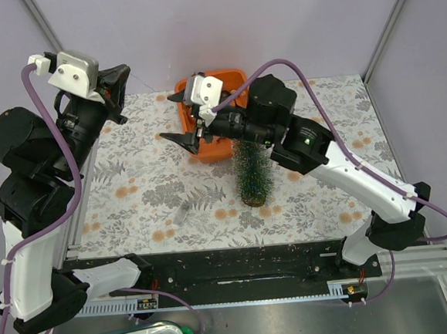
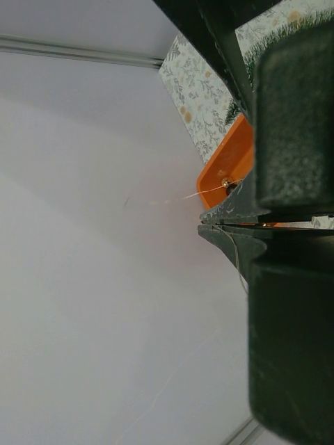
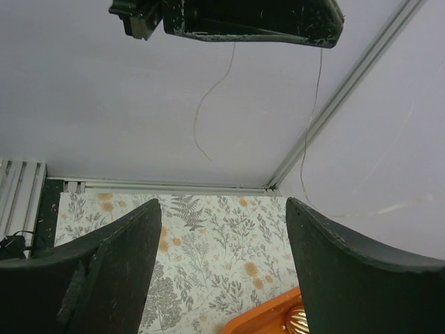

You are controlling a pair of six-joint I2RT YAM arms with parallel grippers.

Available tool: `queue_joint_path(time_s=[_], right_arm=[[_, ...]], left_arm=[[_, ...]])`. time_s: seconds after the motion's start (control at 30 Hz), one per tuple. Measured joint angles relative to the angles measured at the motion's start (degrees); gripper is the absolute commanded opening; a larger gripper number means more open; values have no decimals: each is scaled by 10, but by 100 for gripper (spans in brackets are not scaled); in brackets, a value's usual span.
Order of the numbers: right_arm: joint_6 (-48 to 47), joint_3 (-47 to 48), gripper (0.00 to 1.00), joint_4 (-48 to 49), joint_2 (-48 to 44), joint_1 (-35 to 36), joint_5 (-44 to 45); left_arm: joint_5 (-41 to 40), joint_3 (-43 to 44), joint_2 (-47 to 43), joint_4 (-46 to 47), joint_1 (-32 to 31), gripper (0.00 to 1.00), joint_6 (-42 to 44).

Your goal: Decorate the small christmas tree

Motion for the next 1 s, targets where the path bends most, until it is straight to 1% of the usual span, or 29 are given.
queue_joint_path(time_s=[0.13,0.33,0.5,0.53,0.57,0.6,0.63,0.67,0.7,0.73,0.93,0.97,1.0], right_arm=[[-20,15,79,1,30,0,5],[-51,13,77,18,48,0,40],[-68,13,69,49,56,0,64],[-71,13,66,51,59,0,68],[-73,14,60,54,62,0,71],[-76,16,49,54,66,0,74],[-80,17,35,53,71,0,77],[-84,20,16,53,76,0,78],[-87,24,4,52,82,0,80],[-89,27,0,50,87,0,83],[-92,28,0,49,92,0,93],[-93,28,0,49,92,0,94],[-93,28,0,49,92,0,98]], left_arm=[[2,0,-1,-2,-1,0,-2],[4,0,-5,-9,-2,0,-4],[9,0,-8,-13,-2,0,-9],[10,0,-8,-15,-3,0,-11],[11,0,-8,-17,-3,0,-12],[12,0,-8,-19,-3,0,-13],[12,0,-8,-21,-3,0,-14],[13,0,-8,-21,-3,0,-14],[13,0,-8,-21,-3,0,-14],[13,0,-8,-21,-3,0,-14],[13,0,-11,-28,-3,0,-17],[13,0,-12,-28,-3,2,-18],[13,0,-12,-28,-3,13,-18]])
